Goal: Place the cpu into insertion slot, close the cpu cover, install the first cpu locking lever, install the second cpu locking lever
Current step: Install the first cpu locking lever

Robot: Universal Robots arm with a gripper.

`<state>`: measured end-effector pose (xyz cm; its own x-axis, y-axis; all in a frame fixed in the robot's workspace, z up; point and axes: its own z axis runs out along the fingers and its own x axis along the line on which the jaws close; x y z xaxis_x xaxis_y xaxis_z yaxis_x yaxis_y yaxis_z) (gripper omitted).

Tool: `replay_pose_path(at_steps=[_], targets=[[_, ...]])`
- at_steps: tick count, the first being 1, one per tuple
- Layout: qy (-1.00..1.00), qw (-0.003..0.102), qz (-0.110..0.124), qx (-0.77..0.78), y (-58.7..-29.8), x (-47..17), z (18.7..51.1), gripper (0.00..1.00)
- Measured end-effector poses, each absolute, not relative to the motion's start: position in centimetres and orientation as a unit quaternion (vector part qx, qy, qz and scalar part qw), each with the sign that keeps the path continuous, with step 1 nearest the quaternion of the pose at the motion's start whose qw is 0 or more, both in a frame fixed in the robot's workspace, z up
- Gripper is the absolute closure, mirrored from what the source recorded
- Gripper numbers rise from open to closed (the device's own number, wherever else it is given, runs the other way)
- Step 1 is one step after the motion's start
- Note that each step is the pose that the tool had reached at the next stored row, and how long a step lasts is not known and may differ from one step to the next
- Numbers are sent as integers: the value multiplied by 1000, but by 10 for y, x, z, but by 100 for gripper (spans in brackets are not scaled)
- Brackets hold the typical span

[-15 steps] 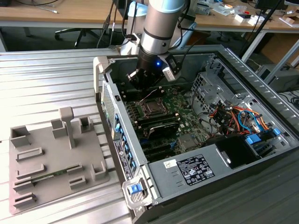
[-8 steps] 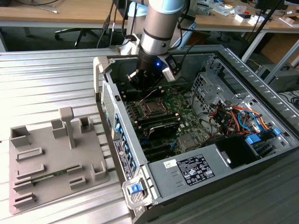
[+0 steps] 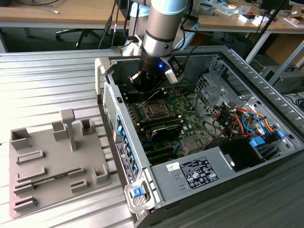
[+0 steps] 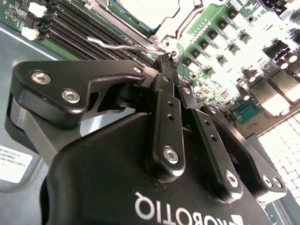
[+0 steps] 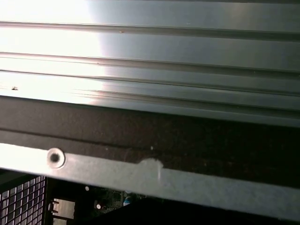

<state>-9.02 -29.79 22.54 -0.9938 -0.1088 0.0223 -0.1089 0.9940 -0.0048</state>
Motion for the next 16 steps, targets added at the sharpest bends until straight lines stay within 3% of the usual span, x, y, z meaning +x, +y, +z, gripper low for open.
replay_pose_path(at_steps=[16], targets=[[-998,11,3,55,-298,-88,222,89]])
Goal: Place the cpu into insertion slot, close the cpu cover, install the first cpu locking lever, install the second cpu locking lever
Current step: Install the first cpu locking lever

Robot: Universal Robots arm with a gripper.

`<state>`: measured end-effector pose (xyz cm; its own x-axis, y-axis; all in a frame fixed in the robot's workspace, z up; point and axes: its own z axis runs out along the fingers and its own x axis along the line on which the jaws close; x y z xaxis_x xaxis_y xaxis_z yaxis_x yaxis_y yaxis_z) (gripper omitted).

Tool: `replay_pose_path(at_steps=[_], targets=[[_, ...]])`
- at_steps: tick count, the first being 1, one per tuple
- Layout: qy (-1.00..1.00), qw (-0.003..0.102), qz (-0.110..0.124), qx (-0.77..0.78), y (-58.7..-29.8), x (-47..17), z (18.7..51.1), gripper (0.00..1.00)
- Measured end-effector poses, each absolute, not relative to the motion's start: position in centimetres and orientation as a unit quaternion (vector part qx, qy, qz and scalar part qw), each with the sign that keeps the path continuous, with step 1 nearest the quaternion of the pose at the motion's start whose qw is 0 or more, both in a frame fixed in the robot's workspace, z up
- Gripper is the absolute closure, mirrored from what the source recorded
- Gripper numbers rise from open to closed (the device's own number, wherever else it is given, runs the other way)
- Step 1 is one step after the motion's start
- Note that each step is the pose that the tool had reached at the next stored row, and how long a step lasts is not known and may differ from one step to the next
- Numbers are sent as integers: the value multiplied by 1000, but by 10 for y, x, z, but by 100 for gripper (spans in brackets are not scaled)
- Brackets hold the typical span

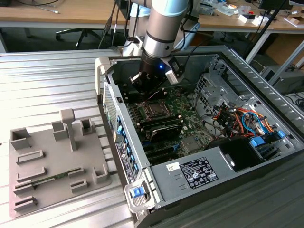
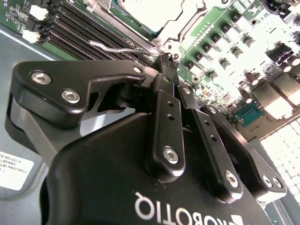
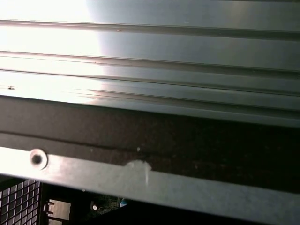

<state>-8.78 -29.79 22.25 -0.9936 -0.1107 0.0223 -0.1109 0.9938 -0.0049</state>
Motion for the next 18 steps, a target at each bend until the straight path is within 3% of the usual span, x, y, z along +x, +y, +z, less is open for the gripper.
replay_pose_path(at_steps=[18], targets=[[-998,11,3,57,-298,-85,219,89]])
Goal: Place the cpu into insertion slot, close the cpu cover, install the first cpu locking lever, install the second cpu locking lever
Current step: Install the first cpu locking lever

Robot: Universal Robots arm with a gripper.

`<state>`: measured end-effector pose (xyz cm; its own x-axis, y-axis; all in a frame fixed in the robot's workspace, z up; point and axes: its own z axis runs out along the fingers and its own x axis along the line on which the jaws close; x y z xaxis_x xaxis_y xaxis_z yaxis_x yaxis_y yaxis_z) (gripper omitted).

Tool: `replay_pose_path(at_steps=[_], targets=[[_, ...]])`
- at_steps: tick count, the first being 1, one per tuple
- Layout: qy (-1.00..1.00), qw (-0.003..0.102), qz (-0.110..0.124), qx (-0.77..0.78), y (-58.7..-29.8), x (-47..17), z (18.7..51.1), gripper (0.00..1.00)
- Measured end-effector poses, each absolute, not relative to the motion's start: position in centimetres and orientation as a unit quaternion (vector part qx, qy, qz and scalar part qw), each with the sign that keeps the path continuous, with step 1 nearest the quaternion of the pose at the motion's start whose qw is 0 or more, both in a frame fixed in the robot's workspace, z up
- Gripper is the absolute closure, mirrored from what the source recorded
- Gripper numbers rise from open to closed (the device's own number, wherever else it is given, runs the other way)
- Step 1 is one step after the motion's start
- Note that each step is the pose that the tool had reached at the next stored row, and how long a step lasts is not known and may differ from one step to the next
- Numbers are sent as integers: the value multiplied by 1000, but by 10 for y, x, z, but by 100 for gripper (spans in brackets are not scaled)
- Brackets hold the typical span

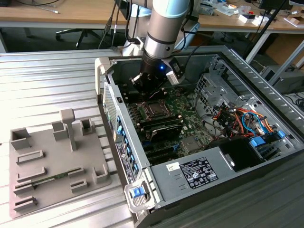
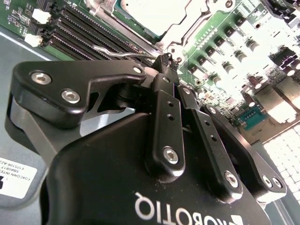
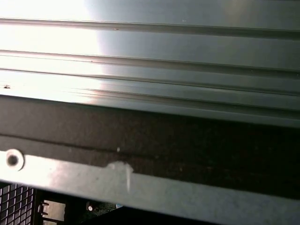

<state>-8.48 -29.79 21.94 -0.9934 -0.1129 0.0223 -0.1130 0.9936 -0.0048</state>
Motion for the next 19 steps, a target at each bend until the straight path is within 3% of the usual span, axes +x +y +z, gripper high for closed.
replay_pose_path(at_steps=[19], targets=[[-998,11,3,58,-298,-82,216,89]])
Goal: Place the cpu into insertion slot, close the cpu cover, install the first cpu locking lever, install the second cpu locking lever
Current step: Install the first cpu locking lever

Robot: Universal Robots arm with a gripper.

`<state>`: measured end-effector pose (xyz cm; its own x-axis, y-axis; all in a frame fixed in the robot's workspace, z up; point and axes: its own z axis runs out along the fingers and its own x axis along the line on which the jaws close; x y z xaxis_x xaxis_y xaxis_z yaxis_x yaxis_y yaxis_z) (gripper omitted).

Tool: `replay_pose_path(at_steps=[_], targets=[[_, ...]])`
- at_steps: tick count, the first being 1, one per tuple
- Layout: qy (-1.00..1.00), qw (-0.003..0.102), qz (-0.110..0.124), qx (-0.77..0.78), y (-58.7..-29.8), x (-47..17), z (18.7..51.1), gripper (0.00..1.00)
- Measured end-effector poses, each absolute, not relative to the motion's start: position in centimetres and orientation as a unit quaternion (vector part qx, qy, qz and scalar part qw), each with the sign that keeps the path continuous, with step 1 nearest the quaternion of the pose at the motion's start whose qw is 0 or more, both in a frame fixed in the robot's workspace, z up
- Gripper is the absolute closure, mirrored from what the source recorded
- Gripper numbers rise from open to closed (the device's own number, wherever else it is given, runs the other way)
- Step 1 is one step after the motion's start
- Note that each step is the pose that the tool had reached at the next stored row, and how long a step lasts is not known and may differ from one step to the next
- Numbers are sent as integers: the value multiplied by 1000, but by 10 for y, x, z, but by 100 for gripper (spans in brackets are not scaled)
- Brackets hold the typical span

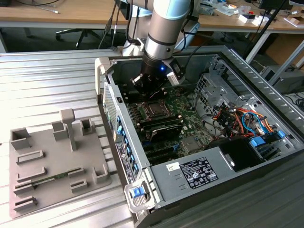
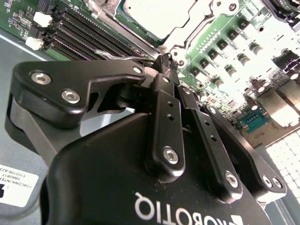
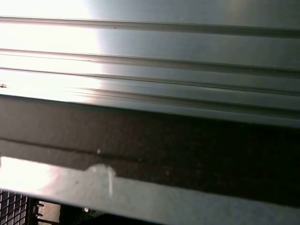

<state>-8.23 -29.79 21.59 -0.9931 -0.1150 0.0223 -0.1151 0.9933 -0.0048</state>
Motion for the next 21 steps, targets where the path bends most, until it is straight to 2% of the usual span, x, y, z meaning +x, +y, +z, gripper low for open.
replay_pose_path(at_steps=[21], targets=[[-998,11,3,59,-298,-80,212,89]])
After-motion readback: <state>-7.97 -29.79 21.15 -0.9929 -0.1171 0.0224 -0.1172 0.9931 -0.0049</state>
